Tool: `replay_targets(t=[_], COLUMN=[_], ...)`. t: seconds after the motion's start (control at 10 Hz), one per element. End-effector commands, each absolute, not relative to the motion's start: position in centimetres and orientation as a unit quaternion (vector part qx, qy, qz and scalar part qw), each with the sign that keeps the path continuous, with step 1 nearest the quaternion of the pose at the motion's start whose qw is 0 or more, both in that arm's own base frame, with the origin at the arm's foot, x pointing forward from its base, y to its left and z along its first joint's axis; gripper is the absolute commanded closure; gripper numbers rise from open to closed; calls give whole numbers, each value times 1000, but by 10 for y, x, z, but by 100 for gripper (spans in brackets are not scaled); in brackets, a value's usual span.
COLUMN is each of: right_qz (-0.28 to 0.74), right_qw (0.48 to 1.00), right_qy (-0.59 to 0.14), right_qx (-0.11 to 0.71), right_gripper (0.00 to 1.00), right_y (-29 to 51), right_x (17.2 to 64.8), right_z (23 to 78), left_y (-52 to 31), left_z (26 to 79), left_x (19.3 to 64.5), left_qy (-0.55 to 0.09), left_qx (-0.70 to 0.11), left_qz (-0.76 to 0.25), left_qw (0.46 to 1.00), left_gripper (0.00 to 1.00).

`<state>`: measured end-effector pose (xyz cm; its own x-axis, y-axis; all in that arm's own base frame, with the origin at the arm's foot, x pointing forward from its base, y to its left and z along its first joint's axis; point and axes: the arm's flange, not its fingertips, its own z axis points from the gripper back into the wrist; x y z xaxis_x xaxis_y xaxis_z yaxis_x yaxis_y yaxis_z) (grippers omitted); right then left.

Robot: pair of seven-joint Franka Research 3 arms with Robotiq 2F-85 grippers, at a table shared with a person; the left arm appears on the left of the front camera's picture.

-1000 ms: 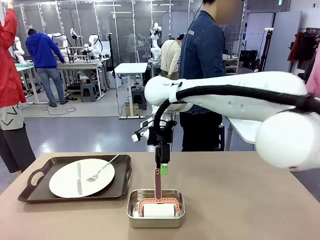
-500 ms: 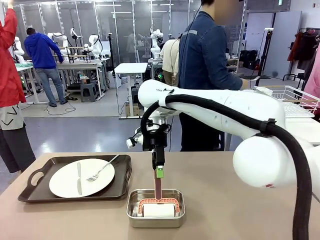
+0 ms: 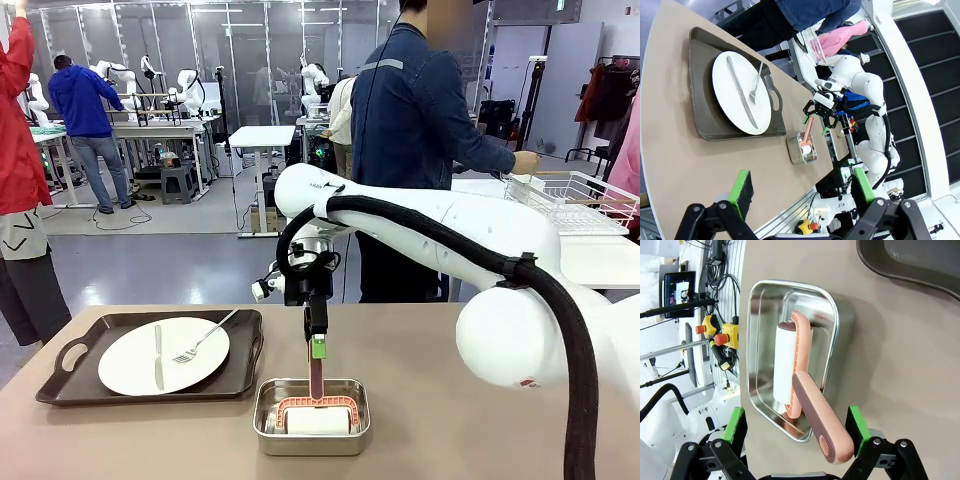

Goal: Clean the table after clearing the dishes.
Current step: When the left (or right) Handle tray is removed, use the left hand (or right hand) to clean the left (or right) side of the table with the Lint Roller.

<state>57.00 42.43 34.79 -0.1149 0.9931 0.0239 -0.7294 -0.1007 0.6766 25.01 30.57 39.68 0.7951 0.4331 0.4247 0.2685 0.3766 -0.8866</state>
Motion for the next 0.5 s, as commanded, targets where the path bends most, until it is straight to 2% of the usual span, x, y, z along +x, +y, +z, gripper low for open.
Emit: replay_targets(t=[0.0,0.1,0.2,0.3,0.4], right_qz=[694,697,697,698,698], right_qw=[625,622,622,622,621], right_qy=[267,268,268,269,271], right_qx=[238,236,234,233,231], right_gripper=[25,59,84,100,100], right_y=[447,447,446,445,445], right_x=[601,600,600,600,600], right_z=[359,359,360,361,361], left_y=[307,307,307,307,307], left_z=[398,398,398,398,398], left_x=[247,247,247,247,247], left_qy=[-318,-318,-318,-318,-318], left_qx=[-557,-557,-557,-557,-557], left_qz=[53,53,53,53,53], left_qw=[766,766,766,766,766], left_gripper=[0,0,0,0,0])
